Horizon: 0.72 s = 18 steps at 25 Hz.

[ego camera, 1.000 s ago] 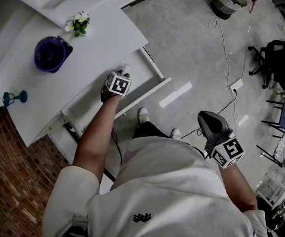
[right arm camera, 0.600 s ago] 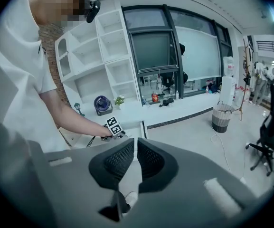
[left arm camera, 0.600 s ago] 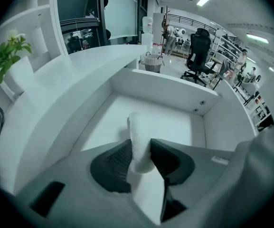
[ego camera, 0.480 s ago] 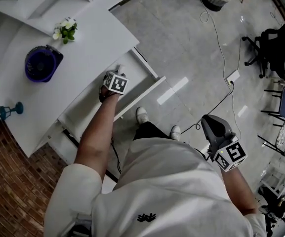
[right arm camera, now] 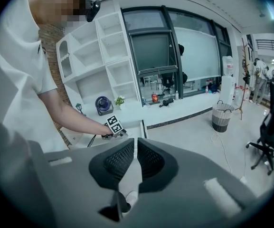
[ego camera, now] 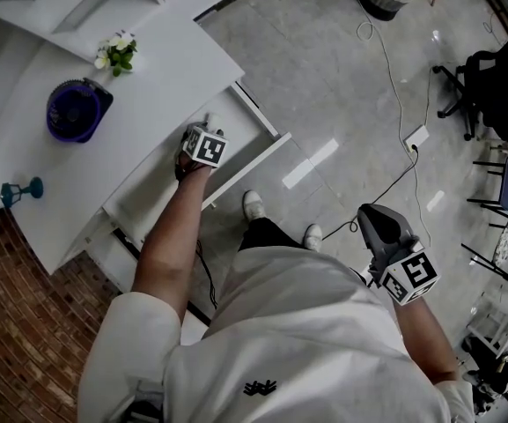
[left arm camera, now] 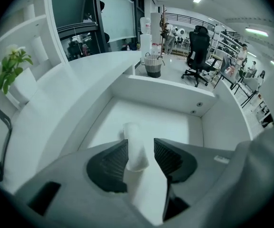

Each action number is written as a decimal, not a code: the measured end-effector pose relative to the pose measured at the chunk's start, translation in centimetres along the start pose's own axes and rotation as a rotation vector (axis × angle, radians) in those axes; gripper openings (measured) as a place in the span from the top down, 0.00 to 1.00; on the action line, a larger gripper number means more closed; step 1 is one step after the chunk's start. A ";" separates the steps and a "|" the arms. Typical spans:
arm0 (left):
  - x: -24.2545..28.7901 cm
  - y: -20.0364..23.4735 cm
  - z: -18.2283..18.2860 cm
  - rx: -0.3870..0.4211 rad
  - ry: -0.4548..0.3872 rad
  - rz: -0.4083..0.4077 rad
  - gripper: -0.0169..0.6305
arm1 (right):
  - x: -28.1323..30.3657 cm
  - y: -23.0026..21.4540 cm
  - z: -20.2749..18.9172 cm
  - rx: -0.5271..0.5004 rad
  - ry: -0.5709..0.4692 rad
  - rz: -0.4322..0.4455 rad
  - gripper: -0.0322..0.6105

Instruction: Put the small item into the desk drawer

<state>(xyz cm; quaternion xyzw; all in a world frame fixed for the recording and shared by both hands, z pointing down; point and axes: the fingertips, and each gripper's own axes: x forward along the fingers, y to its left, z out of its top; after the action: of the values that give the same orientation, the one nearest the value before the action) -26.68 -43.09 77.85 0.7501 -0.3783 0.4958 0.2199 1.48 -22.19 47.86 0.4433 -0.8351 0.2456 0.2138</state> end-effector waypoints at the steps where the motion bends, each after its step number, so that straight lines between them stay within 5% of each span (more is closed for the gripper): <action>1: -0.5 -0.1 0.1 0.004 -0.005 0.008 0.70 | -0.2 0.0 0.0 -0.002 -0.004 0.005 0.90; 18: -10.5 -2.9 1.4 -0.012 -0.115 0.171 0.75 | -5.3 -1.1 -2.0 -0.038 -0.094 0.118 0.91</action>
<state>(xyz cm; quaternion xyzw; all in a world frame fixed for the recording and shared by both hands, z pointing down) -25.96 -38.60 67.82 0.7410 -0.4561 0.4664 0.1592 5.45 -18.14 46.60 0.4002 -0.8734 0.2210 0.1678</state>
